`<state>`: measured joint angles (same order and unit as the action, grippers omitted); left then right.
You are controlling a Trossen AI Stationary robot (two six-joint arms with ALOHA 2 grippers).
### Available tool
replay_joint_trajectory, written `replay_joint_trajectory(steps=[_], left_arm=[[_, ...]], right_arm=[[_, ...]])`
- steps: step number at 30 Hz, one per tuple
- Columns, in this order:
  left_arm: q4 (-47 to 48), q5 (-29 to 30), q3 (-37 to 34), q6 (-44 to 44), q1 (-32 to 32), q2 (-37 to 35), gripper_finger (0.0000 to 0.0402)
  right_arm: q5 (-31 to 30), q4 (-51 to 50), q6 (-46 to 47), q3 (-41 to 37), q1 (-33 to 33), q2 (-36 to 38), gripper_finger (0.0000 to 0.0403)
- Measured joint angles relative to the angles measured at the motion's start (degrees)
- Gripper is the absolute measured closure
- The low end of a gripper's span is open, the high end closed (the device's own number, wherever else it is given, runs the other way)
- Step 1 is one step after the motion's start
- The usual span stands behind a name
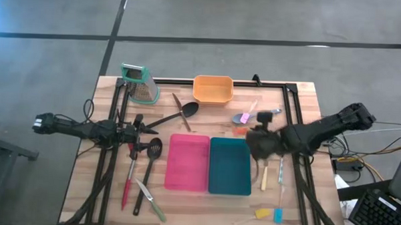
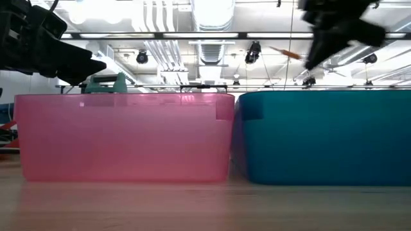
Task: Pick & Place Kitchen Items
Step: Put the orange spatula into the yellow bin
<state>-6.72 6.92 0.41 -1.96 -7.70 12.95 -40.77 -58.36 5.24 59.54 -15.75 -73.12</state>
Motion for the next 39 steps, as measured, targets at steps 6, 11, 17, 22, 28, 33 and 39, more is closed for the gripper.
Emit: replay_joint_trajectory(steps=[6,11,17,22,28,33,39], left_arm=[[-0.06,0.00,0.02,0.00,-0.02,0.00,0.0170],[-0.14,0.01,0.02,0.00,-0.02,0.00,0.0170],[-0.11,0.02,0.01,0.00,-0.02,0.00,0.0170],[-0.08,0.00,0.01,0.00,-0.01,0.00,0.0170],[-0.01,0.00,-0.01,0.00,-0.02,0.00,0.0170],[0.01,0.00,0.01,0.00,-0.02,0.00,0.0170],[-0.05,0.00,0.01,0.00,0.00,0.00,0.0170]], right_arm=[[7.11,17.97,-21.86,1.97,12.75,0.00,0.0382],[18.95,34.00,-34.45,2.09,22.32,-1.12,0.0381],[27.17,48.35,-43.76,2.12,30.87,-6.78,0.0381],[28.87,49.77,-47.50,6.98,36.19,-15.25,0.0381],[28.86,41.86,-47.84,17.12,42.01,-26.12,0.0381],[29.26,34.00,-47.92,24.35,45.75,-34.37,0.0381],[30.90,30.65,-48.06,28.44,47.56,-41.79,0.0381]])
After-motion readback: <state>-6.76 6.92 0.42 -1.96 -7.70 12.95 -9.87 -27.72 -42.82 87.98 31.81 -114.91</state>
